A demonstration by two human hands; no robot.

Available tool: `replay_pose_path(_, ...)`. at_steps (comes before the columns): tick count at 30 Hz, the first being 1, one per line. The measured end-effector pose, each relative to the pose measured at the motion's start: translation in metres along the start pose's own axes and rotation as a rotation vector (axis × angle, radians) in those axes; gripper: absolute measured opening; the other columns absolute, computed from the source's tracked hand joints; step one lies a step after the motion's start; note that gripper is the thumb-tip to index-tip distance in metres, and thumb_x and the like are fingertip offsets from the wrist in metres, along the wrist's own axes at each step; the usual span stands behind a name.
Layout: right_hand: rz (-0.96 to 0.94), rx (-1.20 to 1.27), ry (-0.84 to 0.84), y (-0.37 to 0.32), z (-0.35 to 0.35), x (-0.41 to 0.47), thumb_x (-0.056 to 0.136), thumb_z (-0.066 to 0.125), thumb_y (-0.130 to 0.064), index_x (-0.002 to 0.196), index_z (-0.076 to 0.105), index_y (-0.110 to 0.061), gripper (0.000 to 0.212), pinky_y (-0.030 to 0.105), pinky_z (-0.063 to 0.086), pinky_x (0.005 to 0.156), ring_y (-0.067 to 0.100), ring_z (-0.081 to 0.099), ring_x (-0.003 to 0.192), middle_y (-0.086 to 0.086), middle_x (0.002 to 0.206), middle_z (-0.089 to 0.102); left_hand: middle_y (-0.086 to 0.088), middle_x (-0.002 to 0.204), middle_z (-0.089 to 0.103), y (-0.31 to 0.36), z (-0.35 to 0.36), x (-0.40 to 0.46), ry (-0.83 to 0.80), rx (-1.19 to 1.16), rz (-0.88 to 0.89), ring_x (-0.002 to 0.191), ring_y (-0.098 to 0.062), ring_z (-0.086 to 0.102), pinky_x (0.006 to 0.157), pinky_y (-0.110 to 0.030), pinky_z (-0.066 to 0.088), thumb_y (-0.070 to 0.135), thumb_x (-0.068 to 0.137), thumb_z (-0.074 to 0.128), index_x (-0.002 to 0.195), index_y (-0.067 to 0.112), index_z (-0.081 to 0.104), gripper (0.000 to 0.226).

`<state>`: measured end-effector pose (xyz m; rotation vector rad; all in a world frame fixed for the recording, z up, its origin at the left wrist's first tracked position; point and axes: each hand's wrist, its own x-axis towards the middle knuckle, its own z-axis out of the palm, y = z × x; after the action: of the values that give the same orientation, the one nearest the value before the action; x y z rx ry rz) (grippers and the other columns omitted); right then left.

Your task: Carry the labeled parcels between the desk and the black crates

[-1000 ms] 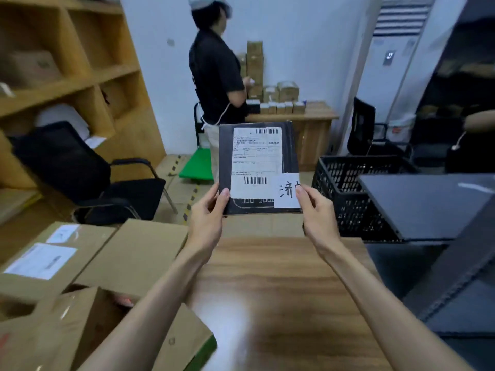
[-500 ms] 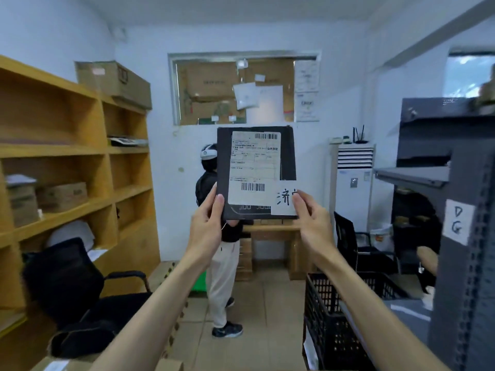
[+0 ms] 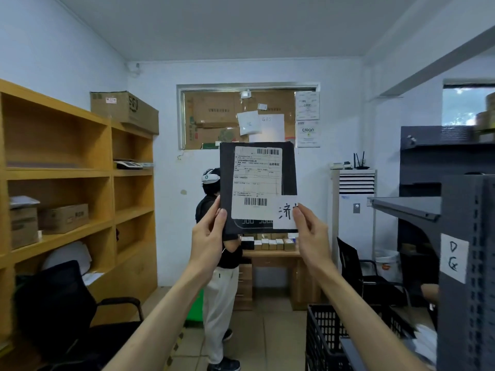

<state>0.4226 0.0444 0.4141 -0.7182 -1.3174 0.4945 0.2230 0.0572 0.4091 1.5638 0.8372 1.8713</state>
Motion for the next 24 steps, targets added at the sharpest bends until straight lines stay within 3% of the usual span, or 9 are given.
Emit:
replay_pose_path(7,0.002,-0.008,-0.016,0.007,-0.007,0.008,0.105,0.046,-0.013,0.125,0.049,-0.024,0.023,-0.002,0.043,0.072,-0.028,0.055,0.09,-0.024,0.104,0.058,0.012,0.132,0.064,-0.001,0.007,0.003,0.01,0.006,-0.008,0.114,0.002,0.064,0.086,-0.014,0.054,0.023,0.106,0.049,0.151,0.024,0.046,0.045)
replay_pose_path(10,-0.015,-0.031,-0.018,0.013,0.001,0.012,0.106,0.047,-0.019,0.129,0.057,-0.02,0.025,0.007,0.05,0.08,-0.007,0.062,0.106,-0.016,0.113,0.066,0.017,0.125,0.066,0.001,-0.001,0.003,0.03,0.016,0.001,0.112,0.002,0.065,0.087,-0.014,0.054,0.021,0.106,0.05,0.148,0.026,0.048,0.043)
replay_pose_path(13,0.0,-0.029,-0.029,0.024,0.018,0.01,0.106,0.046,-0.023,0.129,0.062,-0.014,0.03,0.022,0.055,0.091,0.006,0.065,0.11,-0.006,0.118,0.07,0.015,0.122,0.067,0.002,-0.018,0.001,0.05,0.048,-0.003,0.114,-0.002,0.065,0.086,-0.014,0.054,0.019,0.106,0.049,0.148,0.023,0.048,0.042)
replay_pose_path(15,0.021,-0.005,-0.046,0.025,0.037,0.006,0.106,0.047,-0.025,0.129,0.062,-0.014,0.03,0.027,0.057,0.09,0.008,0.066,0.109,-0.006,0.117,0.071,0.009,0.129,0.065,0.006,-0.038,-0.001,0.074,0.065,-0.017,0.121,-0.008,0.063,0.096,-0.022,0.055,0.019,0.106,0.05,0.149,0.019,0.047,0.043)
replay_pose_path(18,0.013,0.046,-0.086,0.021,0.076,0.001,0.106,0.047,-0.02,0.129,0.062,-0.012,0.029,0.017,0.055,0.083,-0.003,0.066,0.102,-0.012,0.11,0.07,0.003,0.142,0.059,0.016,-0.077,-0.002,0.127,0.126,-0.003,0.132,-0.014,0.056,0.113,-0.039,0.046,0.021,0.106,0.051,0.15,0.018,0.046,0.045)
replay_pose_path(21,0.045,0.101,-0.15,0.014,0.122,-0.006,0.105,0.048,-0.024,0.126,0.063,-0.023,0.026,0.018,0.054,0.089,-0.01,0.063,0.102,-0.023,0.104,0.071,0.001,0.145,0.057,0.031,-0.123,-0.004,0.179,0.18,0.004,0.129,-0.01,0.057,0.104,-0.024,0.051,0.022,0.106,0.051,0.151,0.018,0.045,0.046)
replay_pose_path(23,0.046,0.123,-0.189,0.007,0.156,-0.013,0.105,0.049,-0.033,0.124,0.064,-0.029,0.025,0.03,0.052,0.1,-0.004,0.063,0.109,-0.02,0.11,0.072,0.002,0.144,0.058,0.045,-0.157,-0.009,0.207,0.217,0.012,0.126,-0.007,0.059,0.095,-0.018,0.053,0.022,0.105,0.051,0.151,0.021,0.045,0.046)
replay_pose_path(24,0.045,0.15,-0.211,0.004,0.176,-0.017,0.105,0.049,-0.031,0.129,0.064,-0.025,0.028,0.028,0.051,0.099,-0.002,0.063,0.111,-0.016,0.114,0.071,0.003,0.145,0.058,0.052,-0.175,-0.012,0.222,0.241,0.016,0.127,-0.007,0.058,0.098,-0.02,0.053,0.024,0.105,0.051,0.151,0.023,0.045,0.047)
